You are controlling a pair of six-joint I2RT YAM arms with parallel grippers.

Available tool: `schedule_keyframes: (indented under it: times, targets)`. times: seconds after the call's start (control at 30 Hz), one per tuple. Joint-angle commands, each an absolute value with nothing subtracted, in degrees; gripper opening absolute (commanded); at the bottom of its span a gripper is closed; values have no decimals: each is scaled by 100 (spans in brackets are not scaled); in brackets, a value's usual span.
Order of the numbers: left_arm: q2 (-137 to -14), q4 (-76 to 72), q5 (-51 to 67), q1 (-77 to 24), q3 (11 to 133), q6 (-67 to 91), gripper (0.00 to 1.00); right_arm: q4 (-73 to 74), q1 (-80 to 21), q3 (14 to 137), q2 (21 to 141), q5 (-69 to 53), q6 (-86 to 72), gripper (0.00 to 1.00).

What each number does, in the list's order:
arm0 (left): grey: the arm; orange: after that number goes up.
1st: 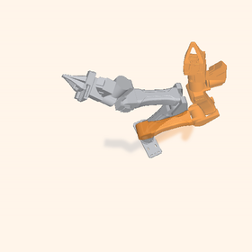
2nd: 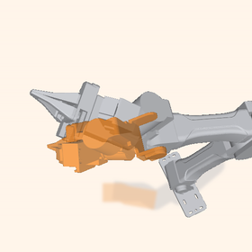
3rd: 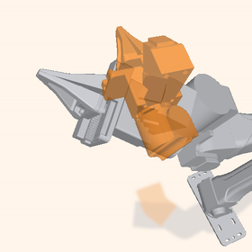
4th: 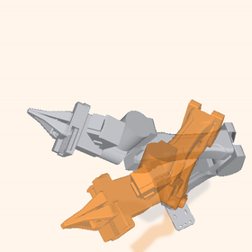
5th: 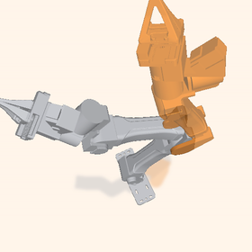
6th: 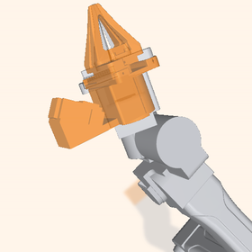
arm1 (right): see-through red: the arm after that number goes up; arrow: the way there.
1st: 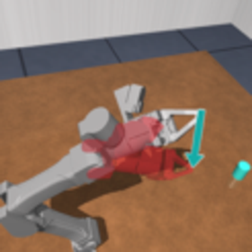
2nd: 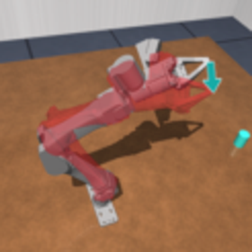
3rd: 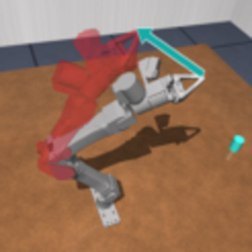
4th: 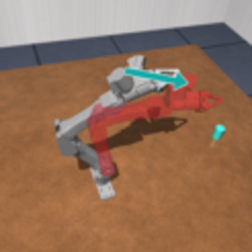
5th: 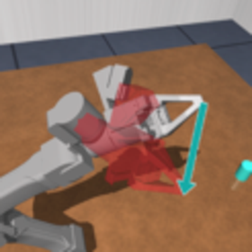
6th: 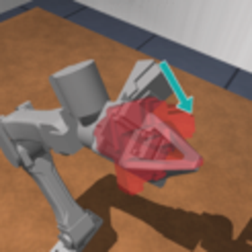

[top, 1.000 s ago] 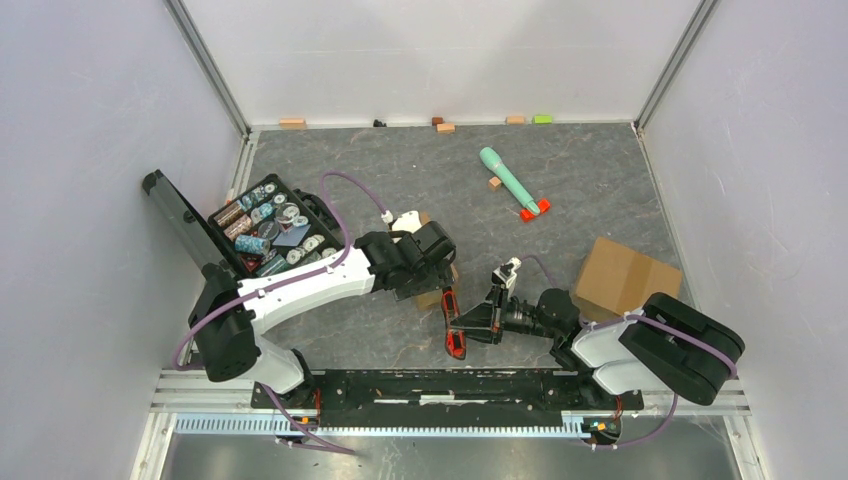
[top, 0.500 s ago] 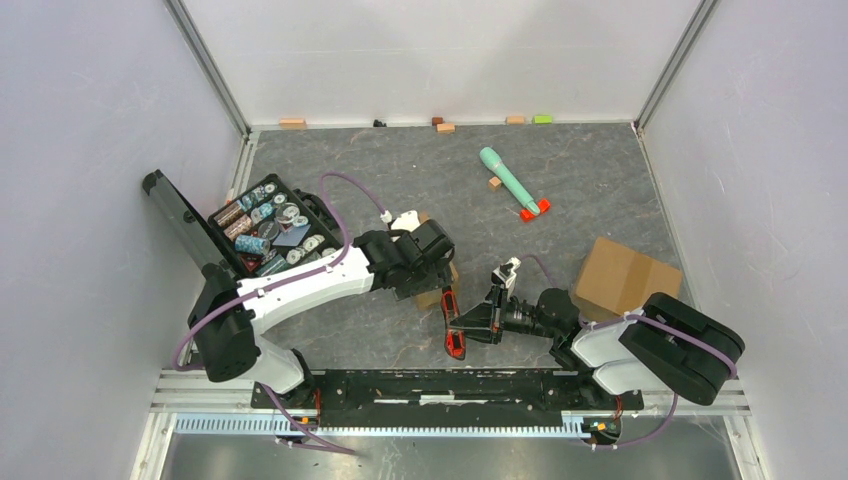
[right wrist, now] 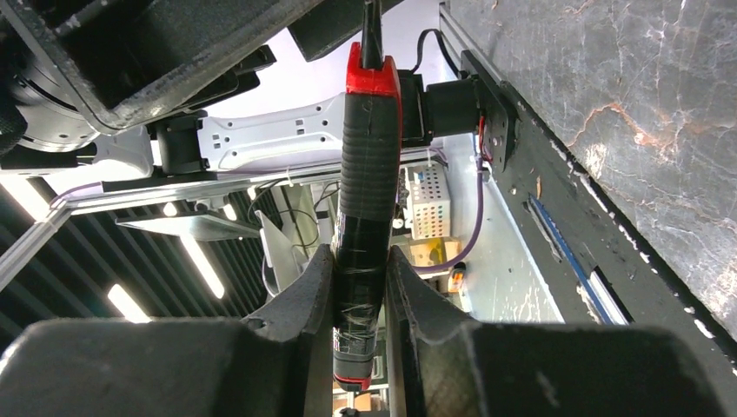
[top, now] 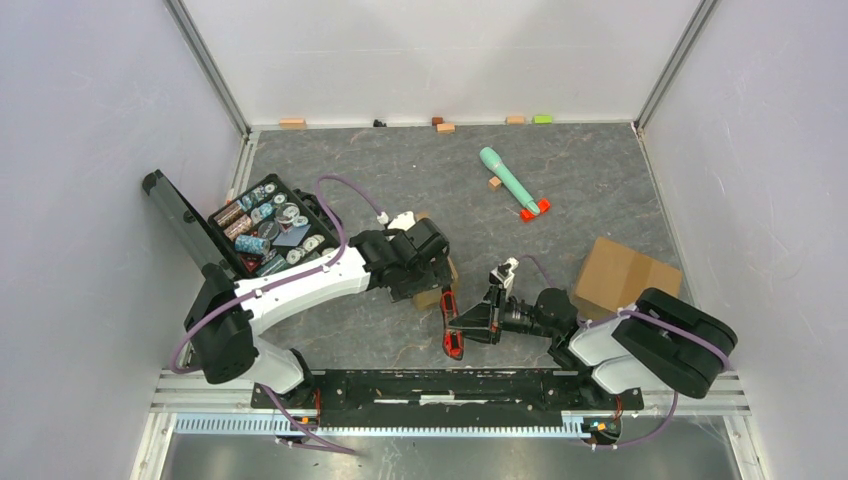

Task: Unpack the express box
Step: Cut the express box at the center of the board.

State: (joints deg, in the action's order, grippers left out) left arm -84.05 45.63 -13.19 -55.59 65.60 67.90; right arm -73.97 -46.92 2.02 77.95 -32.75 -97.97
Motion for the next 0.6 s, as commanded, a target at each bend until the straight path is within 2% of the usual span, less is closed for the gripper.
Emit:
schedule_keyframes:
  times: [0.0,0.1,0.3,0.37,0.47,0.57]
  targets:
    - [-8358,4513,-1260,-5546,6374,6691,95,-9681,-4800,491,8024,-3508,-9998,0]
    - [-8298,4520,-1266,-5529,6342,6645,95,-9324,-4800,585,7946,-3628,-9760,0]
    - [-8378,4456,-1091,-5475,6326,6457,92,-6453,-4848,1055,7128,-3792,-8123,0]
    - [-8374,4491,-1099,-5463,6313,6429,91,-6376,-4843,1073,7168,-3816,-8094,0]
    - [-8331,4482,-1099,-5427,6293,6414,82,-6737,-4848,934,7379,-3808,-8325,0]
    - [-8309,4464,-1103,-5414,6300,6366,79,-7129,-4843,772,7576,-3775,-8570,0]
